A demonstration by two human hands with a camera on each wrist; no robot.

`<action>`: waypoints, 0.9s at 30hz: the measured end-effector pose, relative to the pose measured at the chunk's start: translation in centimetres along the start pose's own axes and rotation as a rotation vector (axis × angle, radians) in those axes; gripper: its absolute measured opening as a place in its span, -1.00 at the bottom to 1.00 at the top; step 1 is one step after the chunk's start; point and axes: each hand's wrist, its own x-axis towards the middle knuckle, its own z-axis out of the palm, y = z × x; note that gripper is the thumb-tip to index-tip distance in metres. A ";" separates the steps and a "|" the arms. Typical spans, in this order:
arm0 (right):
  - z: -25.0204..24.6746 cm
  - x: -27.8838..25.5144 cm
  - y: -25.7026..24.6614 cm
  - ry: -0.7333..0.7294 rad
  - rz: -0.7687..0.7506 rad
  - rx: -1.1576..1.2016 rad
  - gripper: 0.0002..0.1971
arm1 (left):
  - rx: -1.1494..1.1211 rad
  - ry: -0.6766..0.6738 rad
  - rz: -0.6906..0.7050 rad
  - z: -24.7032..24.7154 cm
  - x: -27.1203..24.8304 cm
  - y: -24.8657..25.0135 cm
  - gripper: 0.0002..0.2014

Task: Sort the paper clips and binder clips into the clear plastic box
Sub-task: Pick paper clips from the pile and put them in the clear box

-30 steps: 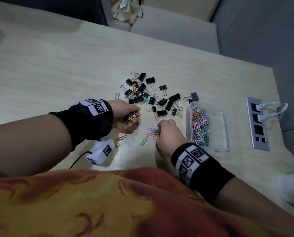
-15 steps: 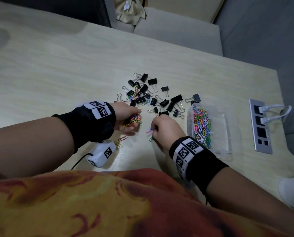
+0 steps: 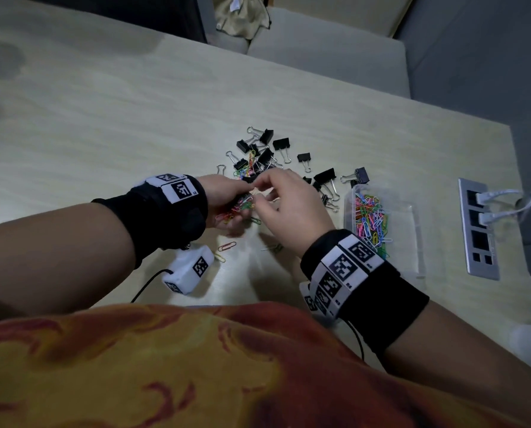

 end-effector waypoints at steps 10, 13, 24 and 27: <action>6.1 -1.7 2.4 -0.690 -0.697 -0.540 -0.50 | 0.074 0.228 0.000 -3.6 -2.0 1.1 -0.65; 5.3 -1.6 3.9 -0.699 -0.628 -0.587 -0.43 | 0.064 0.235 -0.001 -3.8 -2.1 1.1 -0.66; 3.7 0.6 4.0 -0.469 -0.148 -0.540 -0.22 | 0.041 0.139 -0.025 -1.5 -2.3 0.9 -0.68; 4.2 0.1 4.3 -0.447 -0.235 -0.565 -0.52 | 0.089 0.167 -0.011 -1.2 -2.1 0.8 -0.67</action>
